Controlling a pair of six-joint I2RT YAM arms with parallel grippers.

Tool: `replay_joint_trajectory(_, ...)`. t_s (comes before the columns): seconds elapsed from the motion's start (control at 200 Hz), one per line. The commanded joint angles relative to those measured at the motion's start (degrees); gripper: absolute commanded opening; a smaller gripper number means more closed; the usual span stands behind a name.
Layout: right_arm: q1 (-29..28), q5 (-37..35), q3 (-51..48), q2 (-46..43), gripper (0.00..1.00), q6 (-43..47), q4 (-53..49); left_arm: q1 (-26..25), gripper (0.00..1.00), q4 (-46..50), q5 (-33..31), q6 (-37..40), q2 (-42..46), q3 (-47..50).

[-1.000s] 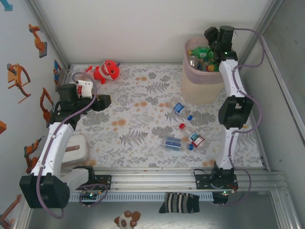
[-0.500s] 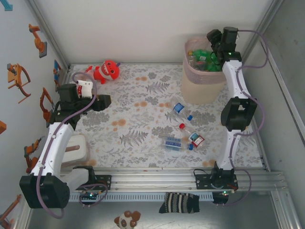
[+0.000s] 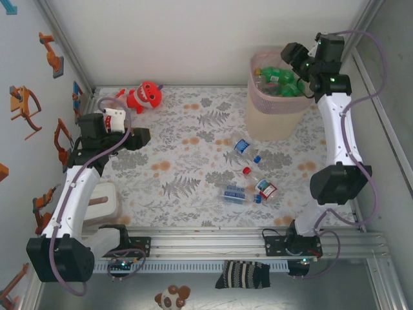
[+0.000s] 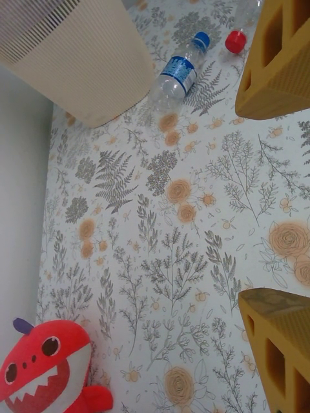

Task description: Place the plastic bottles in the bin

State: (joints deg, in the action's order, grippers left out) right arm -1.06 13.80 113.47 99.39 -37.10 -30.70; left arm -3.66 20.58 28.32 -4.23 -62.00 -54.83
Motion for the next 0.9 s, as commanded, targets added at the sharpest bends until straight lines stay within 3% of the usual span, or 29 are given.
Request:
replay_joint_trajectory(0.0, -2.78, 1.58, -4.36, -5.94, 0.67, 10.59, -6.41, 0.31, 0.69, -0.72, 0.90, -0.43, 0.64, 0.01)
replay_joint_trajectory(0.245, -13.13, -1.21, -15.24, -16.51, 0.66, 26.15, -14.15, 0.35, 0.69, -0.72, 0.84, -0.44, 0.21, 0.07)
replay_joint_trajectory(0.476, -23.49, 2.59, -25.56, -20.88, 0.66, 45.44, -21.83, 0.32, 0.69, -0.98, 1.22, -0.70, -0.30, 0.07)
replay_joint_trajectory(0.736, -38.69, -5.98, -35.05, -20.16, 0.69, 61.74, -26.02, 0.39, 0.69, -1.04, 1.46, -0.92, -0.49, 0.08)
replay_joint_trajectory(0.896, -46.40, -13.25, -37.71, -14.75, 0.72, 64.04, -27.05, 0.37, 0.69, -1.14, 1.39, -0.87, -0.59, 0.16)
